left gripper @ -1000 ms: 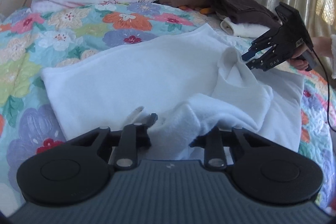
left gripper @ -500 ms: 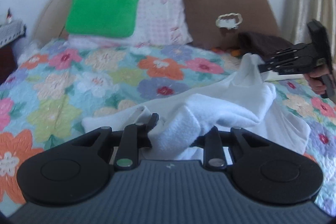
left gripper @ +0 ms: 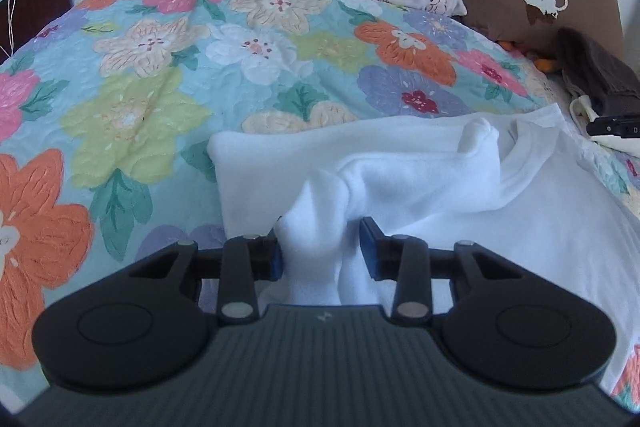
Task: Fold clothes
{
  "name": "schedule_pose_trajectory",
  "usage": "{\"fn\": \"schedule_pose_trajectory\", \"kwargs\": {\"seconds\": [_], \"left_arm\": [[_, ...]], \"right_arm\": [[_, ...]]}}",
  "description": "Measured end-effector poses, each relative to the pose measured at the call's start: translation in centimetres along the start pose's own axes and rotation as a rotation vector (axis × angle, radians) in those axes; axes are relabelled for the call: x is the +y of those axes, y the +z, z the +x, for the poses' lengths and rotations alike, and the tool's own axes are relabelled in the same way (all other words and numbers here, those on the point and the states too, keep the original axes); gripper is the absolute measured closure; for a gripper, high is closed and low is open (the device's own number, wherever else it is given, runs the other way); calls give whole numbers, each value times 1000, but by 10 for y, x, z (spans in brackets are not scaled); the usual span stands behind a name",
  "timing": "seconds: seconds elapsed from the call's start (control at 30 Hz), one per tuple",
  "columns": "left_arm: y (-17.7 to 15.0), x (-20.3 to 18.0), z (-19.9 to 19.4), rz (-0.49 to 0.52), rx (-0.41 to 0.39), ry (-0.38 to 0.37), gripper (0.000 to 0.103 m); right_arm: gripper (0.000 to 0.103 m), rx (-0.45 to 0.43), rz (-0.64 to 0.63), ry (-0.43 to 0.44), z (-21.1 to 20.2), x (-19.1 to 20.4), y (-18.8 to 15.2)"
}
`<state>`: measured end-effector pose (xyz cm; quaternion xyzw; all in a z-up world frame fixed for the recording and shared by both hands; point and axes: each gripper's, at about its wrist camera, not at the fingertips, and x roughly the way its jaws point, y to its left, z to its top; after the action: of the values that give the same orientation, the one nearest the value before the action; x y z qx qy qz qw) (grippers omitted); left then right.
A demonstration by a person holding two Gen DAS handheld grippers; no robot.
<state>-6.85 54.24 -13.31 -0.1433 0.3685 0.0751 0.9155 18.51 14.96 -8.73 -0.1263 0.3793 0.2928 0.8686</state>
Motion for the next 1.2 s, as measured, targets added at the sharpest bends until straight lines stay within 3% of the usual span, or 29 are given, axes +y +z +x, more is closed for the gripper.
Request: {"fn": "schedule_pose_trajectory", "kwargs": {"seconds": [0.13, 0.2, 0.27, 0.4, 0.43, 0.5, 0.67, 0.8, 0.87, 0.93, 1.03, 1.1, 1.2], "left_arm": [[-1, 11, 4, -65, 5, -48, 62], [-2, 13, 5, -78, 6, -58, 65], [-2, 12, 5, -78, 8, -56, 85], [-2, 6, 3, -81, 0, -33, 87], [-2, 7, 4, -93, 2, -26, 87], [-2, 7, 5, -116, 7, -12, 87], [4, 2, -10, -101, -67, 4, 92], [17, -11, -36, -28, -201, 53, 92], [19, -17, -28, 33, -159, 132, 91], [17, -14, -3, 53, -16, 171, 91], [3, -5, 15, 20, 31, 166, 90], [2, 1, 14, -7, 21, 160, 87], [5, 9, 8, -65, 4, 147, 83]], "right_arm": [[61, 25, 174, 110, -6, -38, -20], [61, 42, 232, 133, -2, -44, -32], [58, 69, 268, 156, 7, -44, -43], [58, 79, 287, 139, 21, -31, -54], [66, 81, 291, 134, 24, -28, -57], [97, 45, 227, 87, 21, -15, -53], [98, -156, 43, -11, -18, 7, -29], [98, -253, 33, -41, -35, 3, -8], [98, -202, 44, -72, -20, -4, -4], [97, -90, 63, -94, 4, -8, -5], [96, 5, -22, -157, 32, 5, -13], [96, 31, -67, -190, 39, 13, -14], [80, 35, -40, -238, 39, 10, -11]]}}
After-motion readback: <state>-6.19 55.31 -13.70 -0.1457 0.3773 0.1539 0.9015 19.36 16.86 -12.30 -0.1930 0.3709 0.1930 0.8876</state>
